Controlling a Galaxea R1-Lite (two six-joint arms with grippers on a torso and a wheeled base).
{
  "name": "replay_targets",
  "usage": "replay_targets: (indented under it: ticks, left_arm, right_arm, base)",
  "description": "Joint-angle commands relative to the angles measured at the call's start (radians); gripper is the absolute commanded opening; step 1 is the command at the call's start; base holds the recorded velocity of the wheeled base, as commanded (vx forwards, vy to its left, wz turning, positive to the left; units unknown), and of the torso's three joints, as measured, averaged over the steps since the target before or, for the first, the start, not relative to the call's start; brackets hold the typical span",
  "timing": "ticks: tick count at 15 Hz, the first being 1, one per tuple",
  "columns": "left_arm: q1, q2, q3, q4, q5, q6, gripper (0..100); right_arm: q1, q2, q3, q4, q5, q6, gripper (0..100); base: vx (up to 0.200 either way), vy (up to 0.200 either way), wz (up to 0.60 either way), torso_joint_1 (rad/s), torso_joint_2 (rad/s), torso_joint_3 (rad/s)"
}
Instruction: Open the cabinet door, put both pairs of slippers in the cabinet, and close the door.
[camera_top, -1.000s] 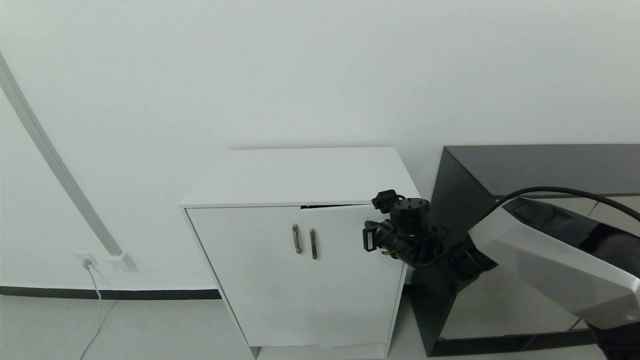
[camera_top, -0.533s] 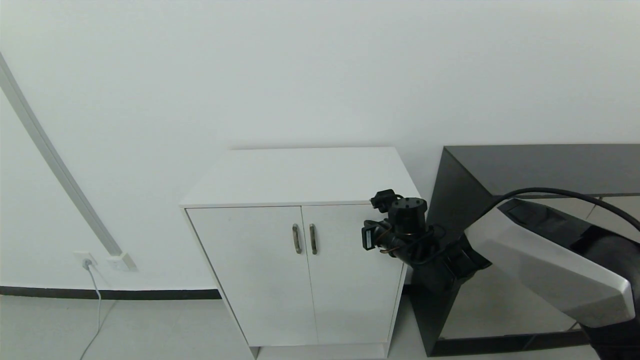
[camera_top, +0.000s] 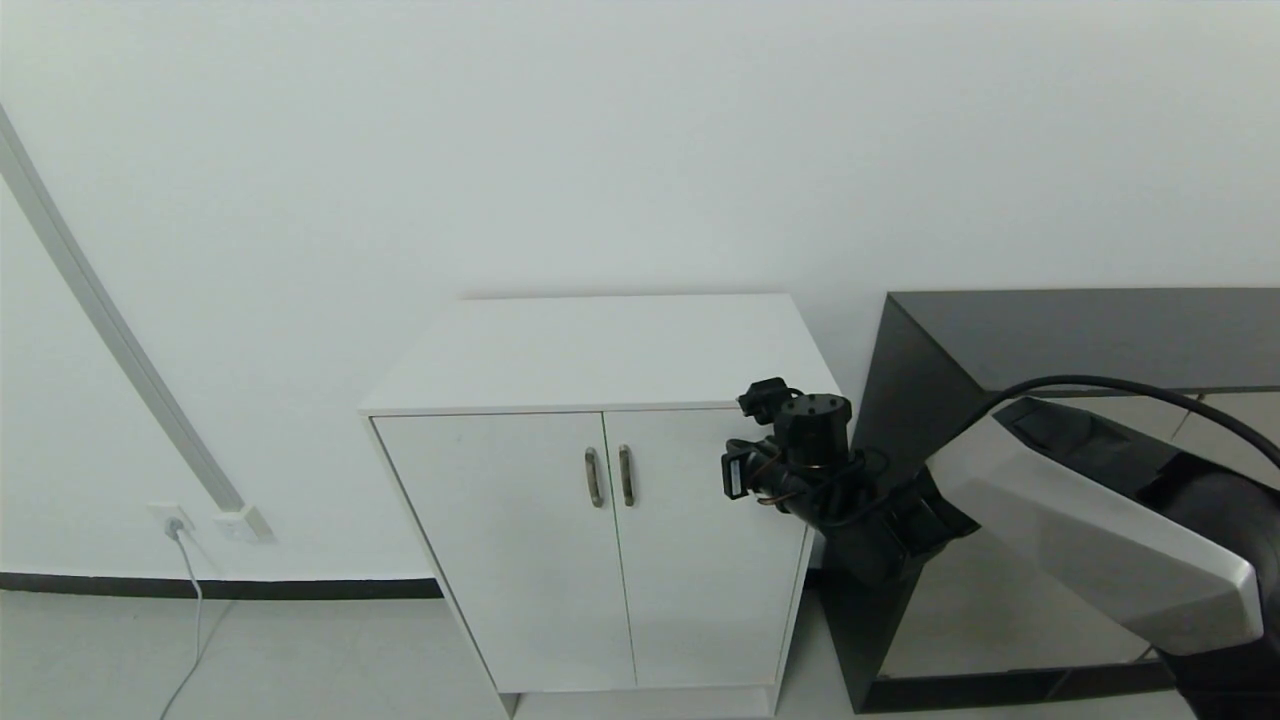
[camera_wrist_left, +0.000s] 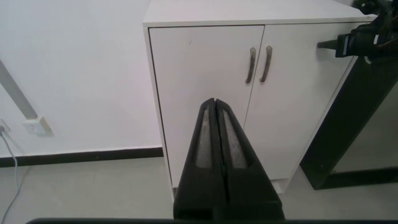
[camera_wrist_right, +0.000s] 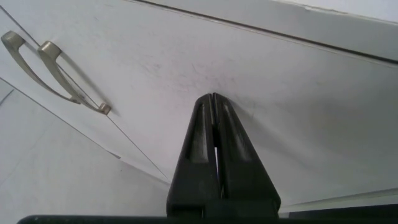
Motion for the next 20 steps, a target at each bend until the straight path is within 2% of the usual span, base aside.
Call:
replay_targets:
  ticks: [1,4,8,13,17,20]
  left_arm:
    - [0.000,0.001,0.000,0.000,0.000,0.000,0]
    - [0.000,0.001,0.000,0.000,0.000,0.000,0]
    - [0.000,0.001,0.000,0.000,0.000,0.000,0]
    - [0.000,0.001,0.000,0.000,0.000,0.000,0]
    - [0.000,0.001,0.000,0.000,0.000,0.001,0]
    - [0.000,0.001,0.000,0.000,0.000,0.001,0]
  right_arm:
    - [0.000,0.003,0.003,-0.001,0.000,0.000,0]
    - [0.000,-0.005,0.019,-0.004,-0.002,0.000,0]
    - [0.000,-0.067,0.108,-0.014,-0.003,0.002,0]
    - [-0.014,-0.191,0.302,-0.082,-0.009,0.002,0]
    - [-0.048,-0.396,0.540,-0.100,-0.108,0.002,0]
    - [-0.077,-0.533,0.712,-0.140,-0.235,0.000,0]
  base:
    - [0.000,0.000,0.00,0.000,0.00,0.000]
    - [0.000,0.000,0.00,0.000,0.00,0.000]
    - [0.000,0.000,0.00,0.000,0.00,0.000]
    - [0.000,0.000,0.00,0.000,0.00,0.000]
    - [0.000,0.000,0.00,0.000,0.00,0.000]
    - [0.000,0.000,0.00,0.000,0.00,0.000]
